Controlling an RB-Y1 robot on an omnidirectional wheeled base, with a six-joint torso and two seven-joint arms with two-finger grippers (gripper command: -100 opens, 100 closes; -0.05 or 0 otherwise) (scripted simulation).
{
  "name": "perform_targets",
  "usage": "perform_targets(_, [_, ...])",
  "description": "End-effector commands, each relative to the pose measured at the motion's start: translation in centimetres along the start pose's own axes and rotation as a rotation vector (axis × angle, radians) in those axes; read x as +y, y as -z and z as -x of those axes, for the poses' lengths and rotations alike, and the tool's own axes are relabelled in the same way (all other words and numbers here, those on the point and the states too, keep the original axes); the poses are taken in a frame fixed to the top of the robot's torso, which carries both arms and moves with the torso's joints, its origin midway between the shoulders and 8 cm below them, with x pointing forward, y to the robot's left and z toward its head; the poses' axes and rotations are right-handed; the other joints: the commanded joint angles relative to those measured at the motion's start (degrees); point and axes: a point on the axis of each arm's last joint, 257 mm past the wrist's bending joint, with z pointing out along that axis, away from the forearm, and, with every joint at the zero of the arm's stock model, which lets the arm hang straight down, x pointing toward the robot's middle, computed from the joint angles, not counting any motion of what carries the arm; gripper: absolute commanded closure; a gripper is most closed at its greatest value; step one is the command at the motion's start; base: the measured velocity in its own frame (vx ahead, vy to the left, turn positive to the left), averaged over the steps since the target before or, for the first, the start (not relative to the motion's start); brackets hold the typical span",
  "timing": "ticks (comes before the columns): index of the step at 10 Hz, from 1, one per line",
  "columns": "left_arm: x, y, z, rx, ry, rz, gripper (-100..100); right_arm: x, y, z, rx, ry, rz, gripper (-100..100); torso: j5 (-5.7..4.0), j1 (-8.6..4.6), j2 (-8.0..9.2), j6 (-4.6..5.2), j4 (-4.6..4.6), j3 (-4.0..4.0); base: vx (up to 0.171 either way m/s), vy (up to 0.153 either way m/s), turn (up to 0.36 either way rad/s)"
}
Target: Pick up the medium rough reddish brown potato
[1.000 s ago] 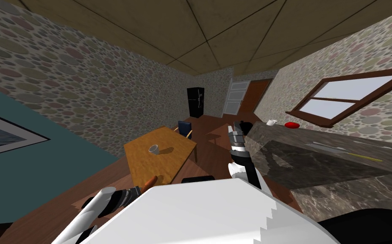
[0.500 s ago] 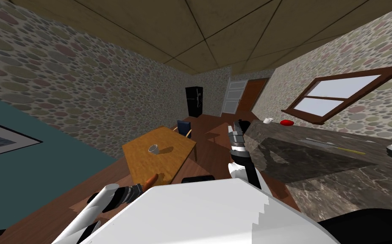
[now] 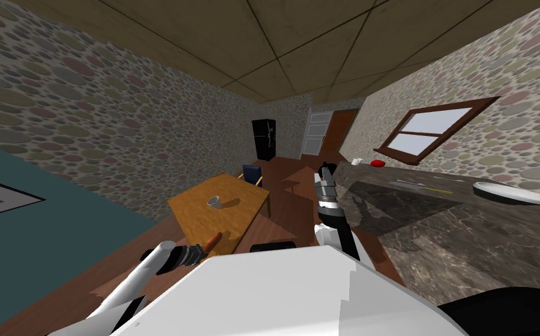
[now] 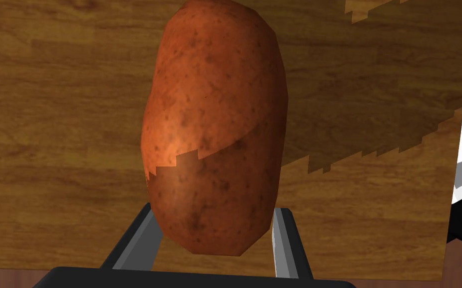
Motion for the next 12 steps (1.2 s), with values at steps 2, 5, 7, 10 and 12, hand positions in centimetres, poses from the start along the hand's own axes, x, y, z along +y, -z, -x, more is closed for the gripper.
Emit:
perform_targets(2, [-0.5,-0.4,-2.4,0.001,0.008,-0.012,100,0.0,0.0,0.0,0.0,0.0,0.0,0,-0.01,-0.02,-0.03,-0.06,-0.01,-0.01,-0.118,0.061,-0.096])
perform_targets(5, [-0.7,-0.7,-3.9,0.002,0.041,-0.018,100,0.0,0.0,0.0,0.0,0.0,0.0,0,-0.04,-0.16,-0.23,-0.09,-0.06,-0.12,-0.082,0.029,-0.057])
perform_targets(7, [-1.0,-0.9,-5.5,0.005,0.059,-0.025,100,0.0,0.0,0.0,0.0,0.0,0.0,0,-0.03,-0.11,-0.09,-0.06,-0.03,-0.05,-0.132,0.052,-0.121])
perform_targets(10, [-1.1,-1.1,-7.1,0.008,0.108,-0.031,100,0.0,0.0,0.0,0.0,0.0,0.0,0,-0.01,0.03,0.03,-0.02,0.01,0.02,-0.122,0.06,-0.091])
perform_targets(12, [-1.2,-1.3,-8.6,0.012,0.126,-0.038,100,0.0,0.0,0.0,0.0,0.0,0.0,0,-0.03,-0.17,-0.02,0.0,0.0,-0.01,-0.125,0.019,-0.094])
